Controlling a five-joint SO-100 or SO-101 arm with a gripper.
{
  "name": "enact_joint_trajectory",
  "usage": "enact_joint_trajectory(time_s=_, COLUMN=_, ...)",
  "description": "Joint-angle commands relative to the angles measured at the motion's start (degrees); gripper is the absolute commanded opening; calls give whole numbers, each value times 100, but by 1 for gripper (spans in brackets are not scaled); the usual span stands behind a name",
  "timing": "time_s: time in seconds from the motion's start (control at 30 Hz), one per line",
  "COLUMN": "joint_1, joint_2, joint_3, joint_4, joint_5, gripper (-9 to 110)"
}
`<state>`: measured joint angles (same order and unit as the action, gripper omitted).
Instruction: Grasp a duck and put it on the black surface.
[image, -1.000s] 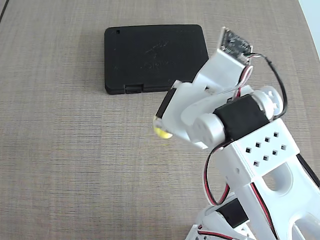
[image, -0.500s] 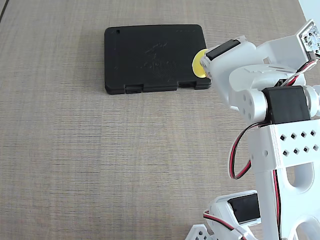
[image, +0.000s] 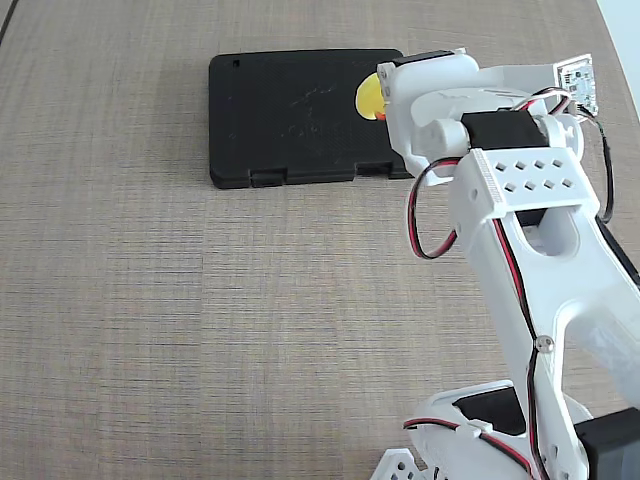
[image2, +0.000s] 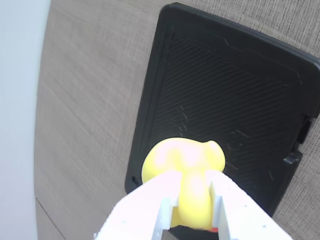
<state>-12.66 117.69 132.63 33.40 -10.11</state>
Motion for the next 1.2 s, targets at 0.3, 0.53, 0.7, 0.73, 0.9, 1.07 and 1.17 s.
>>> enact_joint_trajectory(time_s=0.3, joint_1=-677, joint_2=-1564, joint_3=-1274, joint_4=-457, joint_5=123, gripper=0)
enact_joint_trajectory(time_s=0.53, joint_1=-668, joint_2=-2558, joint_3=-1828, joint_4=-510, joint_5=123, gripper=0)
enact_joint_trajectory(time_s=0.7, joint_1=-615, joint_2=-3173, joint_3=-2180, joint_4=-510, joint_5=123, gripper=0)
enact_joint_trajectory(time_s=0.73, joint_1=-615, joint_2=-3287, joint_3=-2250, joint_4=-510, joint_5=114, gripper=0)
enact_joint_trajectory(time_s=0.9, joint_1=-650, joint_2=-3604, joint_3=-2522, joint_4=-483, joint_5=114, gripper=3)
enact_joint_trajectory(time_s=1.07, joint_1=-606, joint_2=-3639, joint_3=-2602, joint_4=-501, joint_5=123, gripper=13)
enact_joint_trajectory(time_s=1.17, joint_1=-589, joint_2=-3568, joint_3=-2593, joint_4=-501, joint_5=123, gripper=18)
